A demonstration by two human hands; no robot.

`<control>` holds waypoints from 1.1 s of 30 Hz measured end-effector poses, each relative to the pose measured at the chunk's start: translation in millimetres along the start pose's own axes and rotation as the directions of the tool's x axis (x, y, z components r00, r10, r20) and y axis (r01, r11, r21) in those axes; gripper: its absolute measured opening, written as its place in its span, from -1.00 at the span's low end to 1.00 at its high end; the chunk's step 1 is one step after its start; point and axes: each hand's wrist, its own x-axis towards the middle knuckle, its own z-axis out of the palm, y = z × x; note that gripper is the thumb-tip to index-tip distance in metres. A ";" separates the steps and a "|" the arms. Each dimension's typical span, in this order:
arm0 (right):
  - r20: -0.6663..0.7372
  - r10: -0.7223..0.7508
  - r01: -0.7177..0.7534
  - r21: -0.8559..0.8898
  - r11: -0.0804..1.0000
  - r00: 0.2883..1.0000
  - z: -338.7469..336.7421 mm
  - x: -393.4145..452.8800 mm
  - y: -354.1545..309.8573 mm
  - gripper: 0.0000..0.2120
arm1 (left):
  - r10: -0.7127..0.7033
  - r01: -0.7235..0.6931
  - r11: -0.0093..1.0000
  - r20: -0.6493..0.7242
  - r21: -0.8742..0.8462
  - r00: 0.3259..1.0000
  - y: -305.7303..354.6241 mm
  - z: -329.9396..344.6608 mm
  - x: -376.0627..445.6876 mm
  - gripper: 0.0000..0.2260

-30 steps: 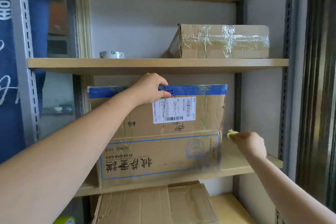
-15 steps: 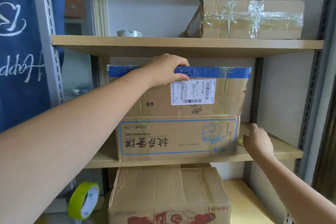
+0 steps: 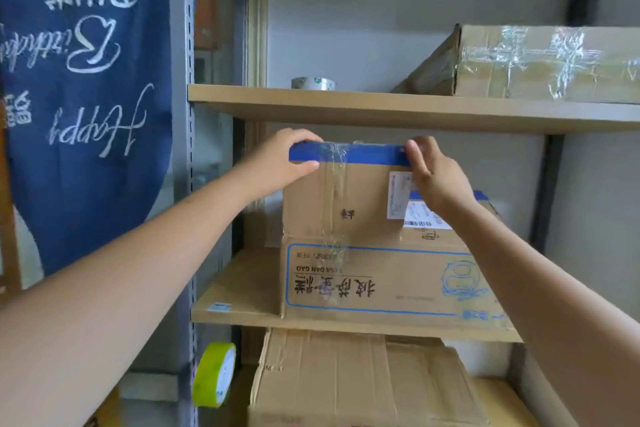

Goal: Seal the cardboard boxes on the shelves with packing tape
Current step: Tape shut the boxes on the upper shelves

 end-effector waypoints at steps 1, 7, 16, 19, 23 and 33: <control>-0.016 0.117 -0.114 0.142 0.983 0.993 -0.1 1.0 4.7 -0.58 | -0.017 0.016 0.999 -0.044 -0.030 0.999 -0.4 5.4 -4.3 -0.65; -0.059 0.177 -0.170 0.098 0.981 0.983 17.9 -19.0 10.9 -0.61 | 0.009 -0.028 0.997 -0.268 -0.068 0.963 9.2 30.0 -39.3 -0.35; -0.538 0.484 -0.200 0.501 0.842 0.690 44.9 -37.8 -29.8 -0.67 | -0.134 0.154 0.987 -0.312 0.039 0.940 -16.2 37.2 -104.8 -0.34; -0.534 0.403 -0.100 0.507 0.856 0.744 52.9 -56.1 -60.6 -0.75 | -0.400 0.429 0.896 -0.624 -0.114 0.671 -60.6 60.1 -157.7 -0.80; -0.481 0.210 0.016 0.424 0.906 0.851 74.4 -91.4 -80.7 -0.75 | -0.852 0.869 0.467 -0.346 -0.165 0.392 -120.6 100.2 -216.6 -0.71; 0.334 -0.223 0.296 -0.189 0.936 0.916 178.1 -210.1 -111.9 -0.81 | -0.962 0.933 0.260 0.014 -0.249 0.272 -161.0 134.3 -261.1 -0.11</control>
